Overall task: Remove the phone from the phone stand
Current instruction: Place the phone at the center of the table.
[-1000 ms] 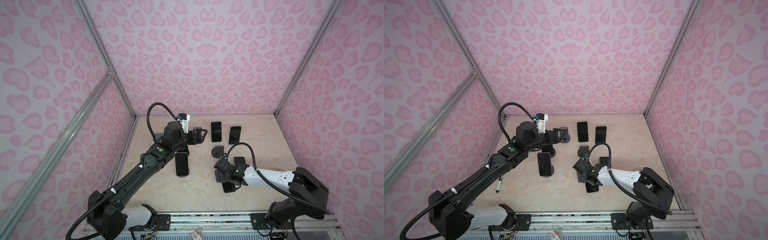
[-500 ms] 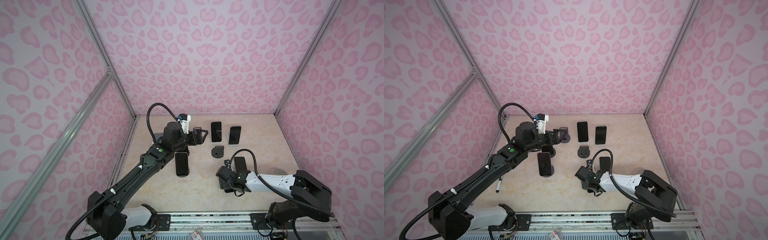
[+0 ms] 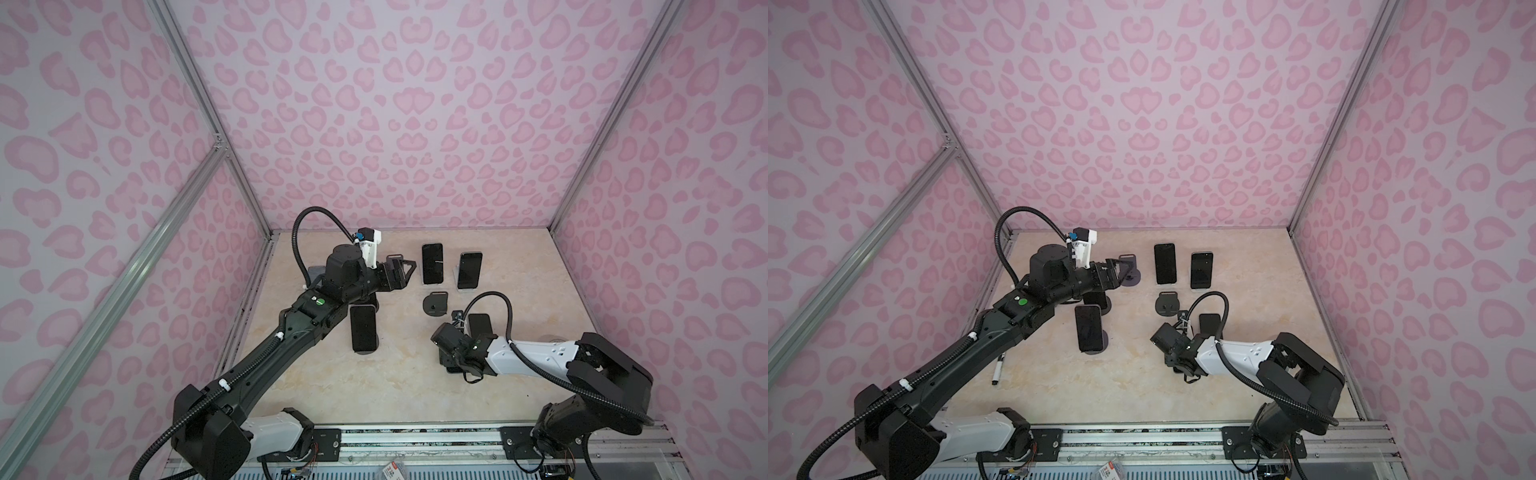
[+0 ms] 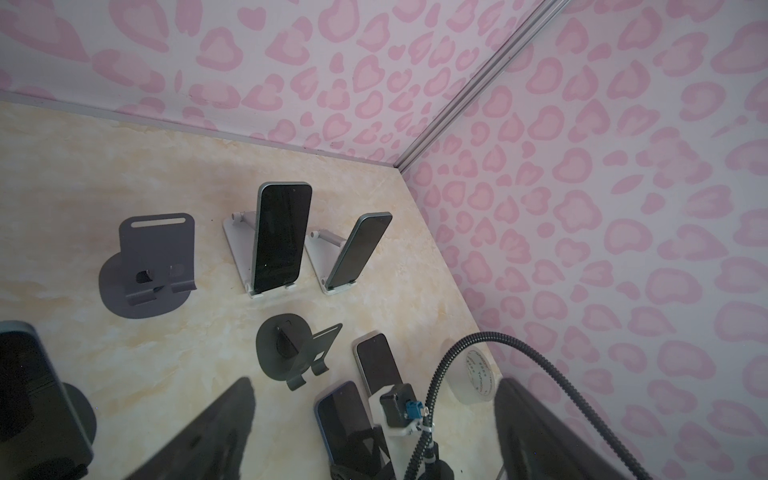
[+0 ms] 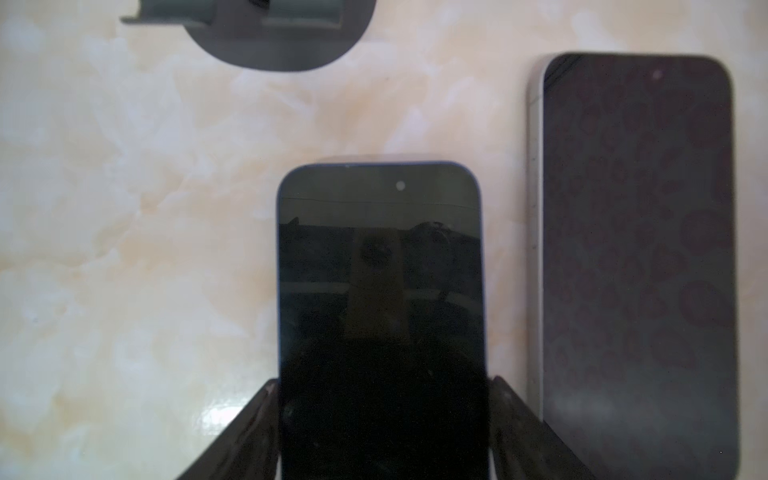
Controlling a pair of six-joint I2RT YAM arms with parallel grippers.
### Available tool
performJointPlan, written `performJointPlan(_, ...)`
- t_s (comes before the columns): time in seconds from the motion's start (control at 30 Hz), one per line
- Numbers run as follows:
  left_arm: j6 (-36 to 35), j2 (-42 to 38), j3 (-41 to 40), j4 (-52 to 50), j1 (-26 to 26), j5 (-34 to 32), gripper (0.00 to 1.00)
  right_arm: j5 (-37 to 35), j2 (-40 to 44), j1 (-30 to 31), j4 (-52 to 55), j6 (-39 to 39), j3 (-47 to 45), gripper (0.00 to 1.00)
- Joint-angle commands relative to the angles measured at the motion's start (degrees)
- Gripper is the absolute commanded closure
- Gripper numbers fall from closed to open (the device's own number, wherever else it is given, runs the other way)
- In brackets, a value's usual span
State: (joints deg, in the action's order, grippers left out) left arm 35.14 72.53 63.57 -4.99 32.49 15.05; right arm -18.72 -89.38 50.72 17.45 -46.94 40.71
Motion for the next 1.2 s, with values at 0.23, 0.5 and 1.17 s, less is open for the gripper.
performJointPlan(0.23, 0.01, -1.07, -0.06, 1.98, -0.06, 0.42, 0.07, -3.34, -1.58, -0.45, 6.14, -2.2, 1.91, 0.27)
performJointPlan(0.5, -0.22, -1.7, -0.03, 1.98, -0.14, 0.29, 0.07, -7.63, 2.62, 3.63, 12.39, 0.31, 8.63, 0.13)
performJointPlan(1.17, -0.69, -4.68, -0.93, 1.83, -0.92, -3.69, 0.06, 1.26, -6.56, -8.96, 6.57, 20.61, 28.27, 0.01)
